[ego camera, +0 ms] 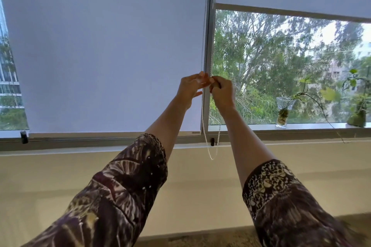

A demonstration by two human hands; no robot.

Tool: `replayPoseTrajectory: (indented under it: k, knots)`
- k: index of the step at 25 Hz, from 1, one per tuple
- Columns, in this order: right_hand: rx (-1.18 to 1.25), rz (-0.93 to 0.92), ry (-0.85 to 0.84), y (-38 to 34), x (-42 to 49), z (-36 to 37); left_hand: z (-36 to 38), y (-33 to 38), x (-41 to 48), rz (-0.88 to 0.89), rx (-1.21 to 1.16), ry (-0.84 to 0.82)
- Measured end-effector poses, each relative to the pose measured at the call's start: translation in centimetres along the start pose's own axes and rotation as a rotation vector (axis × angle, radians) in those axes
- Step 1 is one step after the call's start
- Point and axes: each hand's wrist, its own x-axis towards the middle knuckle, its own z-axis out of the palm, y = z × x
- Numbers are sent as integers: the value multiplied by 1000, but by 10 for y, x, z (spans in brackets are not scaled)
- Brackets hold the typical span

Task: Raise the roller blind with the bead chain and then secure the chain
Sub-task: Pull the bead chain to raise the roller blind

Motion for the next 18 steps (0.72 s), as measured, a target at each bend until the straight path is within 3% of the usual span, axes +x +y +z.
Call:
replayPoseTrajectory:
  k: [14,18]
  knots:
    - [-39,133,-180,62,-99,17,20,9,10,-55,-53,199]
    - [-89,144,-213,75,-119,23,15,-5,10,-52,37,333]
